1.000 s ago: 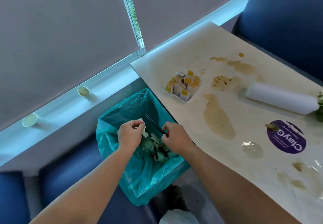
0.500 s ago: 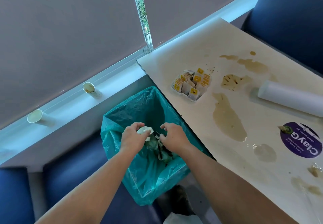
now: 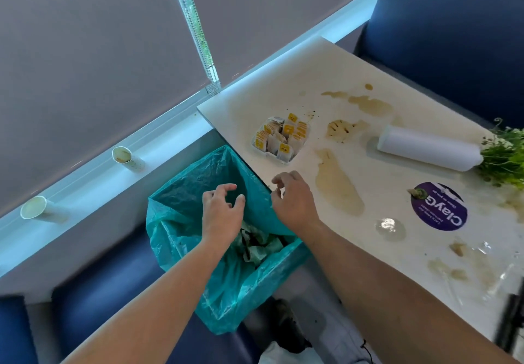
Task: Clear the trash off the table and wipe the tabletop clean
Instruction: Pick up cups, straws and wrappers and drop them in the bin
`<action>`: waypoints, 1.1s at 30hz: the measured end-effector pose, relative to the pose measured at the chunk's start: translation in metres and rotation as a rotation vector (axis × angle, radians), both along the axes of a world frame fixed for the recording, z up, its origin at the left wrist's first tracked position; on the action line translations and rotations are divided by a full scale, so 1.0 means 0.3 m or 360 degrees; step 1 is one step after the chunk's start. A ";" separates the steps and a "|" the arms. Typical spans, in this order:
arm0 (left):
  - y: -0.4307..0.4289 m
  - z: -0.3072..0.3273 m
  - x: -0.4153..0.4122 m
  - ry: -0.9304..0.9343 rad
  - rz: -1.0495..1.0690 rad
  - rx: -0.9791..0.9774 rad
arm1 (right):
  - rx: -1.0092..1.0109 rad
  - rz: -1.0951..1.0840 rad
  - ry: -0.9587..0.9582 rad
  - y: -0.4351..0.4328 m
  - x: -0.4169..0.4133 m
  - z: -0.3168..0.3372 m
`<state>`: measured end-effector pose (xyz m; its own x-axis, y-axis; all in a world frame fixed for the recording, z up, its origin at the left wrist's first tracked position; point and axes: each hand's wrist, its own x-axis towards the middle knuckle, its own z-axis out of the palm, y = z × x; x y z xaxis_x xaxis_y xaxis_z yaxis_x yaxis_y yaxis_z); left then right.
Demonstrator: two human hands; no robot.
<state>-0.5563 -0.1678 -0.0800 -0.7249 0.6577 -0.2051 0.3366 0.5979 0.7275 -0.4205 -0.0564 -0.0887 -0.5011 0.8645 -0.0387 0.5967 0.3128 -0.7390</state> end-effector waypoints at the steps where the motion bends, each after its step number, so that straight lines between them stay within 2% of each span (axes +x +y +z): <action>1: 0.019 0.008 0.020 0.0010 -0.0025 0.0007 | 0.0029 -0.0049 0.0009 0.014 0.022 0.012; 11: 0.212 0.044 0.319 0.0074 -0.0499 0.0062 | 0.0194 -0.0411 -0.0092 0.143 0.382 0.060; 22: 0.385 0.000 0.691 0.0089 -0.0935 0.0031 | 0.0066 -0.0849 -0.0251 0.170 0.871 0.028; 33: 0.553 -0.064 0.933 0.0201 -0.1145 -0.0036 | -0.0043 -0.0931 -0.0447 0.153 1.183 -0.063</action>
<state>-0.2764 -0.0020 -0.0992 -0.1341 0.9767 -0.1677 0.7326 0.2117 0.6469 -0.0654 -0.0106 -0.1076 0.0849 0.9885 -0.1252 0.8345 -0.1392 -0.5331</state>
